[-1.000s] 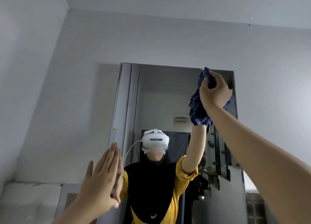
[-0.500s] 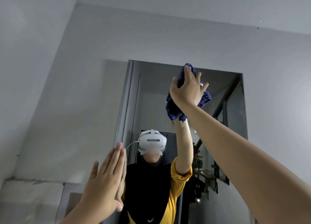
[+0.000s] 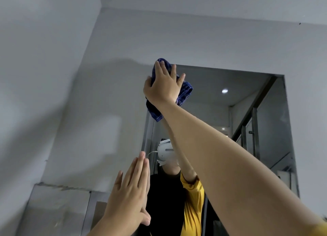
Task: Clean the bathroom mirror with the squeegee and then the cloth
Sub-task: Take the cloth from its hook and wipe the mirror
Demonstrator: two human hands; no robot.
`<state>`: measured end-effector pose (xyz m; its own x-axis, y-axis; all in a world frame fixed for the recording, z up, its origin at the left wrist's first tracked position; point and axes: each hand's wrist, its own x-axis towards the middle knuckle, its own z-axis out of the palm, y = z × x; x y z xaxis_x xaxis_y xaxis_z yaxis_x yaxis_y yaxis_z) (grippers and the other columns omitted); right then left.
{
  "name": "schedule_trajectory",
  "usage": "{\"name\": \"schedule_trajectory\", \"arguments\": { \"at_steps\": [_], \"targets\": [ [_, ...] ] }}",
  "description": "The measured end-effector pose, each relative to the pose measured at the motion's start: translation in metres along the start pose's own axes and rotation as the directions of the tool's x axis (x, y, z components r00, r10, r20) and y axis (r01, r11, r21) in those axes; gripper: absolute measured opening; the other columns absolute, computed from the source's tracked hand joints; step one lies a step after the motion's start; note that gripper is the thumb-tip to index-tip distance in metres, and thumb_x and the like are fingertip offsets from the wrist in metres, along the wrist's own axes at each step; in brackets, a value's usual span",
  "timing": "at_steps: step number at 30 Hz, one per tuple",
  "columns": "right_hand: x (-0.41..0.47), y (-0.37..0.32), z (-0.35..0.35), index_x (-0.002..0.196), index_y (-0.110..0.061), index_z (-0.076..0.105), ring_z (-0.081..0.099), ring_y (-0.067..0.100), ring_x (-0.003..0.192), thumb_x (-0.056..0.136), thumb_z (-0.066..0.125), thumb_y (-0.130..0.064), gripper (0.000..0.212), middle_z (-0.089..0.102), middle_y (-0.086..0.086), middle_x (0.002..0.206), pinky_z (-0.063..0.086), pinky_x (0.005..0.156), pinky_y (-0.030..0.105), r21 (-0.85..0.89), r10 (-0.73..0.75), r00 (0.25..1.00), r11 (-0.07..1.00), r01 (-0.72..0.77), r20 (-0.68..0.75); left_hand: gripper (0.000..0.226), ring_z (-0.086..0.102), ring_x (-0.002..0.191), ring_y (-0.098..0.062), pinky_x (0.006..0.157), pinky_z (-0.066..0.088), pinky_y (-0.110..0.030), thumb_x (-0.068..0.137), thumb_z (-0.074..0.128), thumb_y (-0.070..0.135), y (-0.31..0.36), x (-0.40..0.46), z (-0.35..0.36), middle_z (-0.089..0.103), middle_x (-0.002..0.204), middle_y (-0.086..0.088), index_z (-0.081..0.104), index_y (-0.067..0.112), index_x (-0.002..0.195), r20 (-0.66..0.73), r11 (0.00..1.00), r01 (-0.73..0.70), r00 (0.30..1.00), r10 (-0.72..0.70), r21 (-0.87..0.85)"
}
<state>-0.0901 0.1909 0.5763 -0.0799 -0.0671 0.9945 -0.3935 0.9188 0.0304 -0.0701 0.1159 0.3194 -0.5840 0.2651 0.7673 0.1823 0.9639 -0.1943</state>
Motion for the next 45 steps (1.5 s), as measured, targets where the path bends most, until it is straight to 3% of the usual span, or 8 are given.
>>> {"name": "schedule_trajectory", "arguments": {
  "at_steps": [10, 22, 29, 32, 35, 39, 42, 45],
  "targets": [
    [0.010, 0.047, -0.026, 0.145, -0.029, 0.036, 0.023, 0.025, 0.145, 0.092, 0.045, -0.035, 0.054, 0.037, -0.010, 0.152, 0.010, 0.116, 0.054, -0.114, -0.419, 0.898, 0.894, 0.434, 0.134, 0.161, 0.035, 0.131, -0.032, 0.091, 0.041, -0.049, 0.011, 0.059, 0.090, -0.007, -0.001, 0.008, 0.019, 0.154, -0.015, 0.027, 0.002, 0.142, -0.007, 1.000, 0.008, 1.000, -0.008, 0.006],
    [0.009, 0.183, -0.106, 0.146, -0.030, 0.034, 0.025, 0.023, 0.145, 0.093, 0.044, -0.038, 0.055, 0.037, -0.009, 0.152, 0.010, 0.117, 0.054, -0.197, -0.134, 0.990, 0.973, 0.124, -0.041, 0.163, 0.028, 0.133, -0.027, 0.088, 0.045, -0.052, 0.002, 0.066, 0.078, -0.004, 0.000, 0.013, 0.020, 0.154, -0.010, 0.027, 0.007, 0.143, -0.064, 0.999, -0.011, 0.998, 0.008, -0.032],
    [-0.013, 0.252, -0.142, 0.146, -0.030, 0.033, 0.024, 0.023, 0.145, 0.093, 0.043, -0.039, 0.055, 0.035, -0.008, 0.154, 0.009, 0.116, 0.057, -0.185, 0.136, 0.972, 0.967, -0.172, -0.192, 0.143, 0.007, 0.142, -0.019, 0.107, 0.013, -0.039, 0.025, 0.063, 0.074, -0.004, 0.002, 0.012, 0.012, 0.156, -0.008, 0.024, 0.003, 0.143, -0.107, 0.995, -0.030, 0.994, 0.019, -0.099],
    [-0.025, 0.252, -0.140, 0.147, -0.027, 0.033, 0.022, 0.023, 0.145, 0.094, 0.042, -0.036, 0.054, 0.035, -0.006, 0.154, 0.006, 0.114, 0.061, -0.153, 0.267, 0.929, 0.938, -0.312, -0.256, 0.121, 0.006, 0.143, -0.021, 0.110, 0.013, -0.042, 0.056, 0.039, 0.086, -0.004, 0.000, 0.015, 0.009, 0.156, -0.009, 0.025, 0.002, 0.142, -0.173, 0.998, -0.019, 0.985, 0.008, -0.063],
    [-0.038, 0.240, -0.132, 0.148, -0.024, 0.029, 0.019, 0.026, 0.146, 0.094, 0.039, -0.034, 0.056, 0.030, -0.006, 0.156, 0.004, 0.111, 0.067, -0.083, 0.469, 0.827, 0.853, -0.515, -0.309, 0.145, 0.014, 0.140, -0.030, 0.101, 0.030, -0.054, 0.030, 0.062, 0.080, -0.006, -0.001, 0.019, 0.017, 0.154, -0.015, 0.016, 0.004, 0.145, -0.144, 0.999, -0.034, 0.989, 0.034, 0.000],
    [-0.053, 0.211, -0.118, 0.151, -0.024, 0.020, 0.011, 0.030, 0.147, 0.096, 0.035, -0.031, 0.057, 0.020, -0.006, 0.160, 0.000, 0.109, 0.070, -0.006, 0.634, 0.710, 0.745, -0.667, -0.309, 0.116, 0.025, 0.136, -0.032, 0.110, 0.011, -0.046, 0.059, 0.034, 0.082, -0.002, -0.016, 0.018, 0.016, 0.154, -0.013, 0.020, 0.004, 0.143, -0.140, 1.000, -0.015, 0.990, 0.012, -0.022],
    [-0.059, 0.184, -0.102, 0.152, -0.023, 0.017, 0.008, 0.032, 0.147, 0.097, 0.034, -0.031, 0.057, 0.017, -0.005, 0.161, -0.001, 0.108, 0.070, 0.012, 0.639, 0.712, 0.747, -0.665, -0.292, 0.125, 0.006, 0.142, -0.023, 0.113, -0.006, -0.037, 0.046, 0.035, 0.080, -0.004, -0.025, 0.029, 0.012, 0.155, -0.010, 0.013, 0.008, 0.146, -0.119, 0.999, -0.014, 0.993, 0.009, -0.045],
    [-0.061, 0.149, -0.083, 0.151, -0.022, 0.018, 0.007, 0.032, 0.147, 0.097, 0.035, -0.029, 0.057, 0.018, -0.006, 0.160, -0.002, 0.108, 0.070, 0.032, 0.598, 0.755, 0.789, -0.614, -0.267, 0.127, 0.018, 0.138, -0.025, 0.113, 0.008, -0.042, 0.043, 0.048, 0.069, -0.008, -0.030, 0.041, -0.001, 0.157, -0.006, 0.005, 0.009, 0.147, -0.123, 0.998, -0.050, 0.991, 0.045, -0.038]
  ]
}}
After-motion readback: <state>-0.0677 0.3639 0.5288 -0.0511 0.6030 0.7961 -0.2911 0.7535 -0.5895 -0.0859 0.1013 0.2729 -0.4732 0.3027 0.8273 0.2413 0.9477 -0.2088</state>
